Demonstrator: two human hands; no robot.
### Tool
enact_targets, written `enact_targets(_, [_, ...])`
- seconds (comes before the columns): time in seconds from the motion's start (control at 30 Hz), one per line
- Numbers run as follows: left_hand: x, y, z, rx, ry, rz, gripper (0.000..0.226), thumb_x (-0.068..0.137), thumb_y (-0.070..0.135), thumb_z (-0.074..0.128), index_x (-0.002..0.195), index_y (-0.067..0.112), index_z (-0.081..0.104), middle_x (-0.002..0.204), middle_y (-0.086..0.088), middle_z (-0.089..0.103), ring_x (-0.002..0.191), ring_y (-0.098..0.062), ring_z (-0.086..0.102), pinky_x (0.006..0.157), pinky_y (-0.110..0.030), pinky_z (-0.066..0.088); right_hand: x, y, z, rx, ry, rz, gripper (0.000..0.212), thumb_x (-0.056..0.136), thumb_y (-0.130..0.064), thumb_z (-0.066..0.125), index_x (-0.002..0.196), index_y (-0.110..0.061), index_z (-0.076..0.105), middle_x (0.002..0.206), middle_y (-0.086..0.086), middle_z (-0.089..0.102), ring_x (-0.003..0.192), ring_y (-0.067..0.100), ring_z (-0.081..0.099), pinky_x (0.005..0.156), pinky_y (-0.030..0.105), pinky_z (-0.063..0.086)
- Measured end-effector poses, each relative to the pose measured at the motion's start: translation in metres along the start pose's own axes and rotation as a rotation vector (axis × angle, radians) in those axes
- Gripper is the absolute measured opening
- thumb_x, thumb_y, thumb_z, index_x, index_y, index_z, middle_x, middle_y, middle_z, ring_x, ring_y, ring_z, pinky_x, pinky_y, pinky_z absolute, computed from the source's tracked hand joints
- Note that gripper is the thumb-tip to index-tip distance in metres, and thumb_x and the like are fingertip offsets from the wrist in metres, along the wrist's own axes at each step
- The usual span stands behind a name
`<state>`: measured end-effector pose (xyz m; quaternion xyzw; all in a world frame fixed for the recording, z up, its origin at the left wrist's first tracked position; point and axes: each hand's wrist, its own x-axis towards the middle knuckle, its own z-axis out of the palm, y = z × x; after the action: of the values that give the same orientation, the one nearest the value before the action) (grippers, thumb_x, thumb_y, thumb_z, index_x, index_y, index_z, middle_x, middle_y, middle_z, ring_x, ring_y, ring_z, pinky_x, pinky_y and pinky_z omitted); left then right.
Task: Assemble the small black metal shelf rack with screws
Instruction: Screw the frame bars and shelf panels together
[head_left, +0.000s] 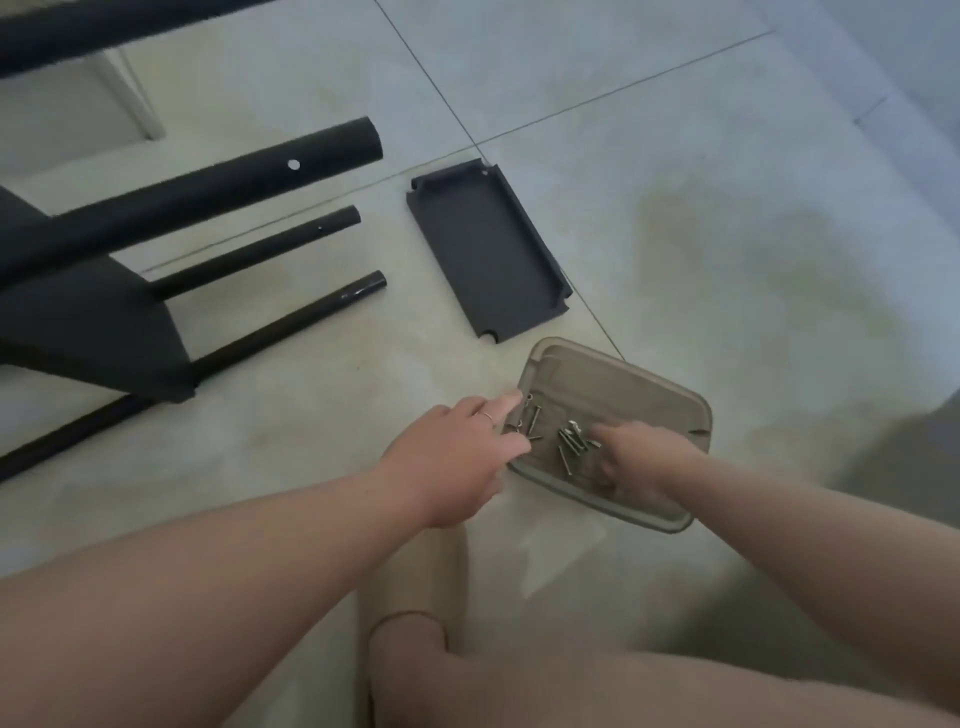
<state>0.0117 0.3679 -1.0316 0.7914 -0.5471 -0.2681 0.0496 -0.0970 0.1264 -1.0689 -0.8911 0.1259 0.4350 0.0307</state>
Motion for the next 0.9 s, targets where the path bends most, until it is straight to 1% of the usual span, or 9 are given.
enact_targets(0.1, [0.004, 0.001, 0.011, -0.019, 0.022, -0.008, 0.031, 0.098, 0.038, 0.051, 0.128, 0.028, 0.050, 0.168, -0.003, -0.003, 0.131, -0.028, 0.037, 0.093, -0.039, 0.040, 0.019, -0.001, 0.015, 0.080, 0.047, -0.012, 0.034, 0.097, -0.037, 0.054, 0.129, -0.022, 0.053, 0.126, 0.009, 0.062, 0.112, 0.033, 0.061, 0.079, 0.036, 0.045])
enact_targets(0.2, [0.008, 0.003, 0.017, -0.017, 0.080, -0.033, 0.022, 0.100, 0.035, 0.047, 0.120, 0.027, 0.054, 0.167, -0.003, 0.001, 0.123, -0.030, 0.041, 0.087, -0.038, 0.040, 0.034, -0.006, 0.026, 0.133, 0.094, -0.007, 0.033, 0.096, -0.032, 0.058, 0.126, -0.020, 0.053, 0.126, 0.010, 0.060, 0.113, 0.034, 0.060, 0.079, 0.036, 0.044])
enact_targets(0.3, [0.014, 0.005, 0.020, -0.024, 0.116, -0.059, 0.018, 0.102, 0.033, 0.046, 0.114, 0.025, 0.057, 0.165, -0.003, 0.009, 0.122, -0.030, 0.042, 0.089, -0.039, 0.040, 0.045, -0.010, 0.033, 0.140, 0.132, 0.014, 0.028, 0.096, -0.022, 0.057, 0.122, -0.016, 0.049, 0.122, 0.014, 0.060, 0.107, 0.037, 0.061, 0.073, 0.035, 0.039])
enact_targets(0.4, [0.017, 0.005, 0.021, -0.028, 0.146, -0.072, 0.017, 0.102, 0.033, 0.047, 0.109, 0.024, 0.059, 0.163, -0.004, 0.014, 0.121, -0.031, 0.042, 0.089, -0.039, 0.041, 0.049, -0.012, 0.034, 0.150, 0.151, 0.041, 0.029, 0.092, -0.011, 0.055, 0.121, -0.016, 0.052, 0.120, 0.015, 0.062, 0.106, 0.038, 0.062, 0.076, 0.038, 0.045])
enact_targets(0.47, [0.017, 0.005, 0.022, -0.023, 0.155, -0.075, 0.017, 0.101, 0.033, 0.047, 0.108, 0.024, 0.059, 0.163, -0.004, 0.015, 0.119, -0.031, 0.044, 0.088, -0.039, 0.042, 0.048, -0.011, 0.035, 0.162, 0.172, 0.062, 0.031, 0.093, -0.010, 0.051, 0.122, -0.018, 0.055, 0.122, 0.013, 0.060, 0.109, 0.037, 0.062, 0.080, 0.039, 0.049])
enact_targets(0.6, [0.017, 0.007, 0.022, -0.018, 0.144, -0.073, 0.016, 0.101, 0.031, 0.048, 0.110, 0.023, 0.059, 0.163, -0.004, 0.013, 0.118, -0.031, 0.044, 0.086, -0.040, 0.041, 0.041, -0.008, 0.034, 0.251, 0.221, 0.118, 0.029, 0.095, -0.014, 0.049, 0.121, -0.019, 0.060, 0.120, 0.011, 0.053, 0.111, 0.036, 0.059, 0.082, 0.039, 0.050])
enact_targets(0.7, [0.014, 0.009, 0.018, -0.022, 0.084, -0.097, 0.018, 0.100, 0.026, 0.049, 0.115, 0.025, 0.058, 0.165, -0.004, 0.008, 0.120, -0.030, 0.043, 0.088, -0.042, 0.044, 0.027, -0.008, 0.025, 0.326, 0.254, 0.133, 0.021, 0.095, -0.018, 0.050, 0.112, -0.016, 0.064, 0.114, 0.012, 0.057, 0.105, 0.036, 0.060, 0.078, 0.037, 0.049])
enact_targets(0.8, [0.007, 0.009, 0.010, 0.004, 0.014, -0.107, 0.038, 0.092, 0.010, 0.048, 0.126, 0.028, 0.052, 0.167, -0.003, 0.002, 0.123, -0.029, 0.041, 0.086, -0.039, 0.041, 0.006, -0.012, 0.011, 0.407, 0.316, 0.143, 0.015, 0.095, -0.024, 0.049, 0.095, -0.015, 0.061, 0.097, 0.009, 0.063, 0.088, 0.034, 0.060, 0.069, 0.035, 0.046])
enact_targets(0.9, [-0.007, 0.007, -0.008, 0.026, -0.051, -0.144, 0.045, 0.093, 0.010, 0.048, 0.135, 0.027, 0.046, 0.166, -0.008, 0.010, 0.130, -0.030, 0.039, 0.092, -0.040, 0.040, -0.016, -0.023, -0.015, 0.444, 0.393, 0.087, 0.018, 0.094, -0.024, 0.048, 0.077, -0.019, 0.049, 0.077, 0.001, 0.058, 0.072, 0.028, 0.056, 0.059, 0.034, 0.040])
